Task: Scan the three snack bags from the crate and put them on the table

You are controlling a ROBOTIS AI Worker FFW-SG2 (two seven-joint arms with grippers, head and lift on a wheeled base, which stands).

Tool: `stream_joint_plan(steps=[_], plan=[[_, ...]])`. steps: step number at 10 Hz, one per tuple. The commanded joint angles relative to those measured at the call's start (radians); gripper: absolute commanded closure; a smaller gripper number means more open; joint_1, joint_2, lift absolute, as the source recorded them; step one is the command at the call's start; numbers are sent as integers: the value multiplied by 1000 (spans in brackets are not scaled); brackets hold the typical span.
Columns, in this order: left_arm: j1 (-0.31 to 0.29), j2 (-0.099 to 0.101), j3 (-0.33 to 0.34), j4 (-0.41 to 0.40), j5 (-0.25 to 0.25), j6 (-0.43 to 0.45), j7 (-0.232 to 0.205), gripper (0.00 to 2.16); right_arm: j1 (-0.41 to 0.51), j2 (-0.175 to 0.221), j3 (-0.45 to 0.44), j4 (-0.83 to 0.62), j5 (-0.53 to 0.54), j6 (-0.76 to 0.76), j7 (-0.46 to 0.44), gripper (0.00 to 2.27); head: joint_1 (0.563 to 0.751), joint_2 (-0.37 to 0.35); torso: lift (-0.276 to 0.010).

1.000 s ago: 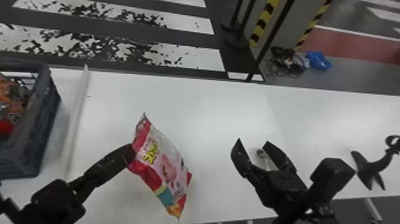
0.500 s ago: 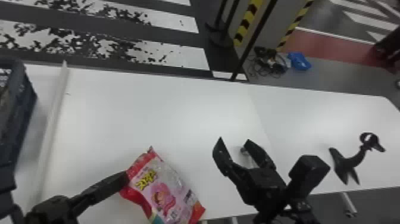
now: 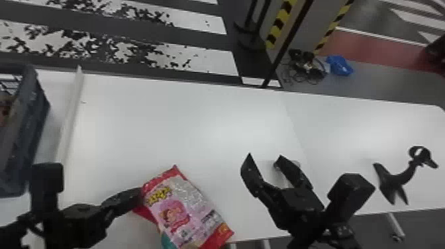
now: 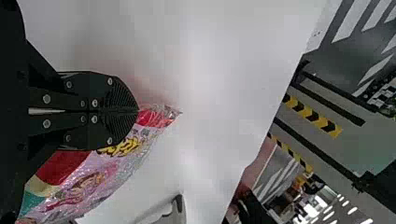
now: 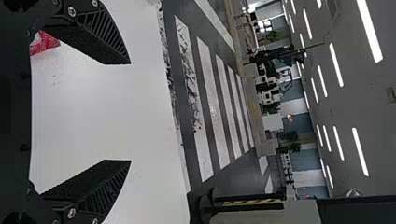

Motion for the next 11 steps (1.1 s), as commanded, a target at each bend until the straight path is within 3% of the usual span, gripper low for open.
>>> stream_joint_plan(steps=[1, 2, 3, 6, 7, 8, 11], plan=[[5, -3, -31, -21, -51, -93, 43, 140, -1, 0, 5, 0, 8, 1, 0, 130, 695, -292, -94], [29, -3, -48, -35, -93, -262, 120, -2, -4, 0, 18, 2, 28, 13, 9, 130, 695, -288, -94], [40, -3, -44, -57, -103, -314, 167, 6, -7, -3, 19, 0, 33, 71, 47, 130, 695, -262, -94], [109, -3, 5, -130, -102, -428, 192, 29, -15, -5, -4, -35, 25, 357, 245, 130, 695, -135, -94], [149, -3, 24, -169, -102, -483, 193, 29, -15, -5, -4, -37, 14, 375, 271, 130, 695, -91, -94], [181, -3, 53, -216, -90, -483, 193, 29, -18, -5, 2, -37, 10, 387, 281, 130, 695, -75, -94], [291, -3, 194, -370, 19, -511, 181, 29, -35, -5, 71, -28, 11, 439, 301, 205, 695, 46, -94]])
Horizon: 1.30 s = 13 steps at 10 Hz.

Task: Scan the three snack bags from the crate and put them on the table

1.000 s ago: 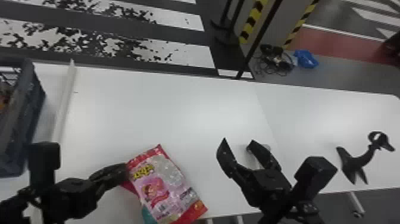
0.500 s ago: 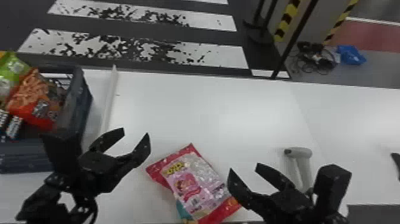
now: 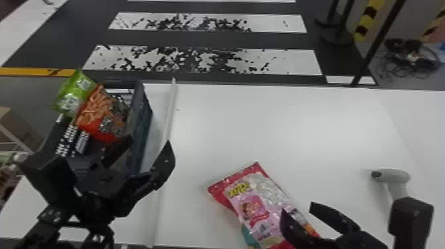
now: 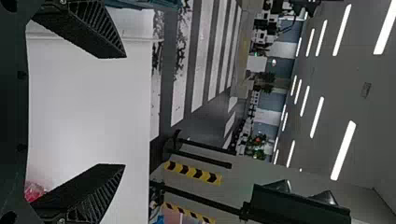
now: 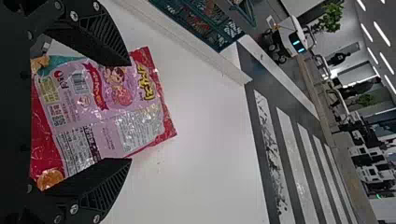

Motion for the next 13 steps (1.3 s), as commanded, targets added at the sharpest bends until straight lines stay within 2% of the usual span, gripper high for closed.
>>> stream_joint_plan(steps=[1, 2, 3, 4, 5, 7, 9, 10, 13], plan=[[50, -3, 89, -57, 88, 0, -11, 29, -18, 0, 51, 15, 1, 40, 15, 262, 695, 80, -94], [78, -3, 137, -80, 114, 3, -14, 29, -34, -1, 85, 37, 3, 55, 37, 556, 695, 155, -94], [104, -3, 174, -98, 149, 6, -29, 29, -67, -1, 122, 75, 6, 58, 52, 1261, 695, 238, -94], [133, -3, 206, -117, 174, 6, -34, 29, -108, -3, 163, 121, 6, 58, 54, 1919, 695, 271, -94], [155, -3, 215, -130, 178, 10, -37, 29, -145, -1, 193, 161, 9, 46, 63, 2189, 695, 338, -94], [179, -3, 226, -147, 180, 22, -38, 29, -203, -6, 257, 244, 39, -37, 66, 2223, 695, 350, -94], [199, -3, 238, -172, 195, 40, -38, 29, -245, -6, 292, 304, 33, -52, 66, 2223, 695, 350, -94], [201, -3, 240, -183, 195, 77, -38, 29, -274, -4, 312, 336, 27, -52, 66, 2223, 695, 350, -94], [201, -3, 220, -184, 191, 80, -38, 29, -361, -1, 367, 472, 46, -193, -23, 2223, 695, 350, -94]])
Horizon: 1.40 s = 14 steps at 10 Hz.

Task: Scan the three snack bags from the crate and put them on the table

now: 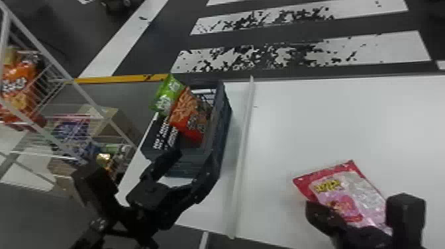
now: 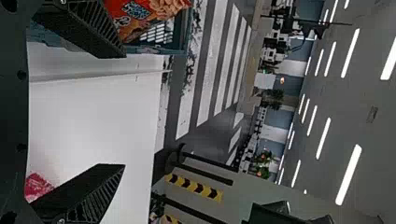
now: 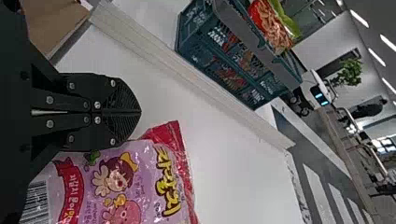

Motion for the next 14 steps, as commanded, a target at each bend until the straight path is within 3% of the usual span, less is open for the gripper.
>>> stream_joint_plan(steps=[1, 2, 3, 6, 10, 14], plan=[[-3, -3, -9, 1, -2, 0, 0, 29, -40, 0, 33, 72, 32, -149, -92, 2223, 695, 350, -94], [-11, -3, -14, 3, -4, 0, 0, 29, -63, 2, 47, 117, 41, -248, -191, 2223, 695, 350, -94], [-15, -3, -14, 3, -7, 9, 0, 29, -81, 5, 49, 144, 41, -284, -237, 2223, 695, 350, -94], [-26, -3, -15, 9, -7, 13, 0, 29, -95, 6, 20, 172, 52, -315, -294, 2223, 695, 312, -94], [-46, -3, -20, 17, -4, 37, -2, 29, -89, 0, -46, 196, 33, -343, -268, 2223, 695, 241, -94], [-61, -3, -28, 29, -2, 37, 0, 29, 62, -20, -71, -35, 0, -343, -216, 2223, 695, 240, -94]])
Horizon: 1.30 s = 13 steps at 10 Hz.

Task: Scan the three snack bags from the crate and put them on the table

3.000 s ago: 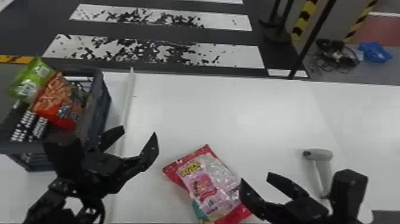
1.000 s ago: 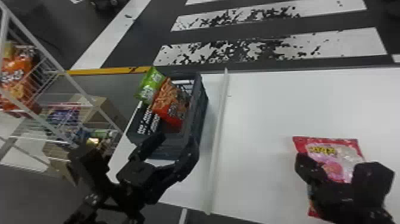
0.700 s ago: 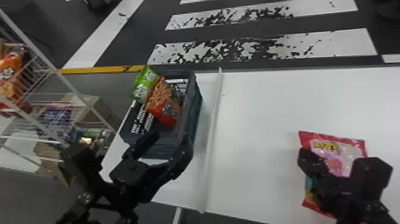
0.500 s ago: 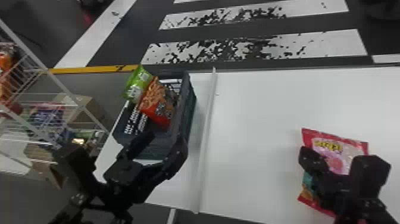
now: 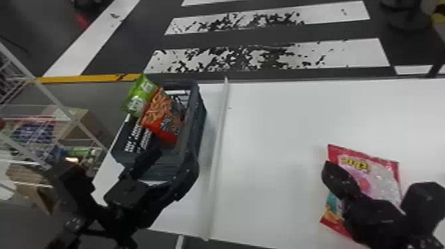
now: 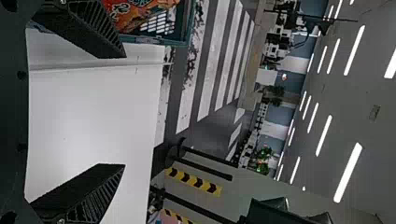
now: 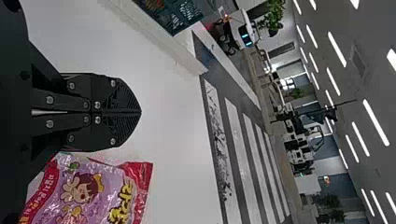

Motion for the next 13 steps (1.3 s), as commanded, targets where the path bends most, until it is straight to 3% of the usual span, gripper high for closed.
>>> stream_joint_plan(steps=[1, 4, 8, 11, 13], plan=[[-2, -3, -1, 3, 3, -1, 1, 29, 26, -6, -16, -39, 12, -3, -8, 2219, 695, 246, -94], [-22, -3, -34, 18, 11, -1, 43, 33, 15, -6, -17, 49, 83, -64, -48, 2223, 695, 219, -94], [-83, -3, -173, 64, -106, -29, 127, 33, -3, -7, -16, 132, 149, -113, -89, 2223, 695, 152, -94], [-91, -3, -207, 93, -124, -84, 129, 33, 11, -13, 23, 153, 181, -116, -89, 2223, 695, 105, -94], [-91, -3, -207, 104, -124, -106, 129, 33, 3, -30, 61, 202, 200, -153, -88, 2223, 695, 122, -94]])
